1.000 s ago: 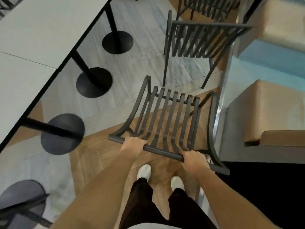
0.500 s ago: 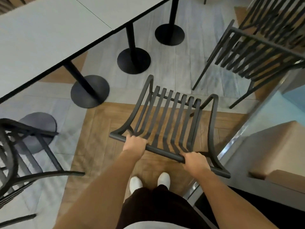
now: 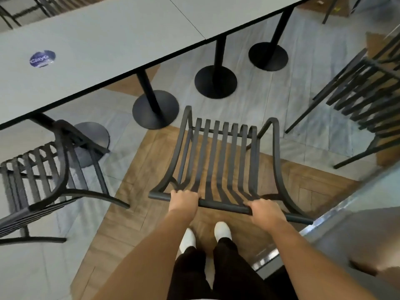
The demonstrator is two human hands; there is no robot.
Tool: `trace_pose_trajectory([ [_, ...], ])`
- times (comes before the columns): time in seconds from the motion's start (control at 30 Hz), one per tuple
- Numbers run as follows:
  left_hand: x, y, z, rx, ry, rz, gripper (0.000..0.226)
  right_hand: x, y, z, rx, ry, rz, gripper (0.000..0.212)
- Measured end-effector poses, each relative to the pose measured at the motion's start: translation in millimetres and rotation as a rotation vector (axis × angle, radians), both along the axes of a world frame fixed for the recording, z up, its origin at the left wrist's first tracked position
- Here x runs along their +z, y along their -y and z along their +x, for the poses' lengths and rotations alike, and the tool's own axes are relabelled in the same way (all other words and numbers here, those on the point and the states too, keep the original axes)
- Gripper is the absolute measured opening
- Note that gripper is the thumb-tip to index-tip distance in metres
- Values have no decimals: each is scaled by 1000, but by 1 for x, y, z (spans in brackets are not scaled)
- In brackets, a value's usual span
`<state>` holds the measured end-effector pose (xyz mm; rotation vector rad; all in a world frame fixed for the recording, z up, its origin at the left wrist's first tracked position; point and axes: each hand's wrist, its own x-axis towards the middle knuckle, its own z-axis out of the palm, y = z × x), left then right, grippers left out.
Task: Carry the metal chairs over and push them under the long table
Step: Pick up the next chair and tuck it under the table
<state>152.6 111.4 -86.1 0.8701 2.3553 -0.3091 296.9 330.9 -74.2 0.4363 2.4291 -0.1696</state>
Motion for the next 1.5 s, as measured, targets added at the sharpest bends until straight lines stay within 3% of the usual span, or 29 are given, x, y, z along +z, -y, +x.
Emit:
trace_pose_trajectory([
  [0.7, 1, 65, 48, 623, 56, -25, 27, 6, 28, -105, 536, -7, -27, 50],
  [1.13, -2, 68, -21, 664, 1, -56, 28, 3, 31, -184, 628, -32, -18, 50],
  [1.5, 1, 66, -137, 666, 18, -61, 23, -4, 30, -296, 618, -29, -2, 49],
])
